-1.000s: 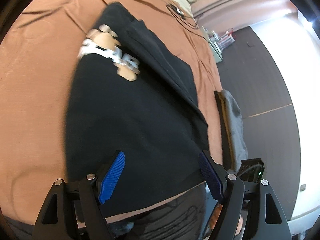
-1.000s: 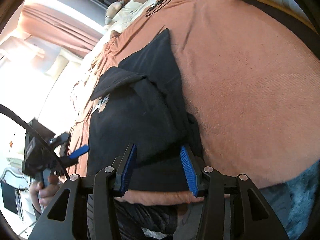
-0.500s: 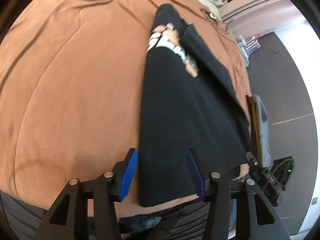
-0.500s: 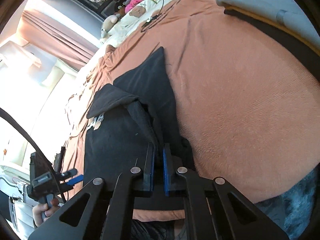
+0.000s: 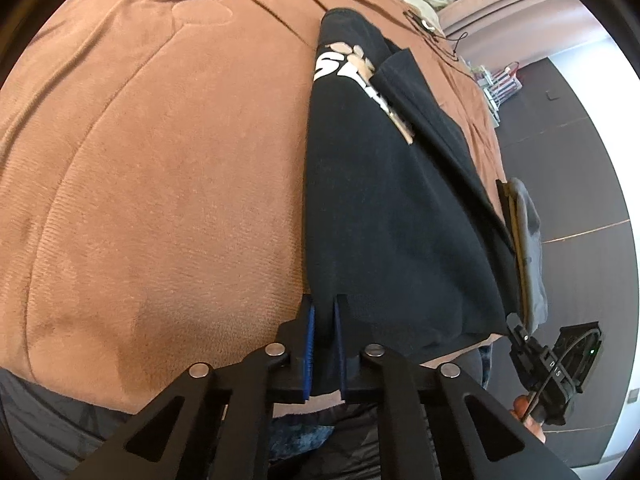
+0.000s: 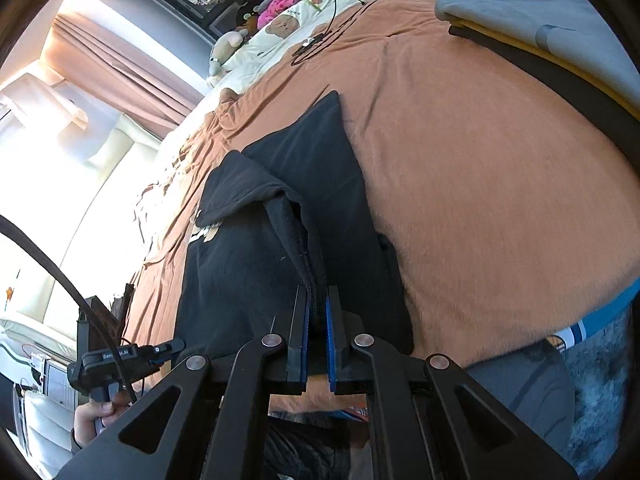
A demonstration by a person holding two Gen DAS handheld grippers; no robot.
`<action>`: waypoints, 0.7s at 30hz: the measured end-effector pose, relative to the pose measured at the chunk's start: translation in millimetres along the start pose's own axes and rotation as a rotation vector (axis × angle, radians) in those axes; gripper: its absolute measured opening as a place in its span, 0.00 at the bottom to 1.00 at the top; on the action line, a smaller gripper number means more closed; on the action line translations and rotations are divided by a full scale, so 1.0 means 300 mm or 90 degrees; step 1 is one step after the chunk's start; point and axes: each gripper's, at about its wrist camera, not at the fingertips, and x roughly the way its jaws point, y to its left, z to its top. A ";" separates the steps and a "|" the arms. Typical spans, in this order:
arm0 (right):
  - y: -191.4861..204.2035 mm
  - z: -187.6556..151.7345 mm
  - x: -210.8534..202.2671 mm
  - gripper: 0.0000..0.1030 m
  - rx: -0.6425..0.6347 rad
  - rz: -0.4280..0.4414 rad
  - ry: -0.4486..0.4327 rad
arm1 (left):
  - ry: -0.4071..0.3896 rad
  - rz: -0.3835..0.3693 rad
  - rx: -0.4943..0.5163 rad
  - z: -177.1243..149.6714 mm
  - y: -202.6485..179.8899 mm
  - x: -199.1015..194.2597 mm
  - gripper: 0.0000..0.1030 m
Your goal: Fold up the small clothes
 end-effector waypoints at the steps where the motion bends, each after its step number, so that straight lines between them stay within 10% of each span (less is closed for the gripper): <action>1: 0.004 -0.004 -0.006 0.03 0.000 0.000 0.000 | -0.002 0.000 0.004 0.002 -0.002 -0.005 0.08; 21: -0.034 0.001 0.024 0.03 0.001 -0.060 0.012 | 0.018 0.004 0.033 0.017 -0.005 -0.030 0.12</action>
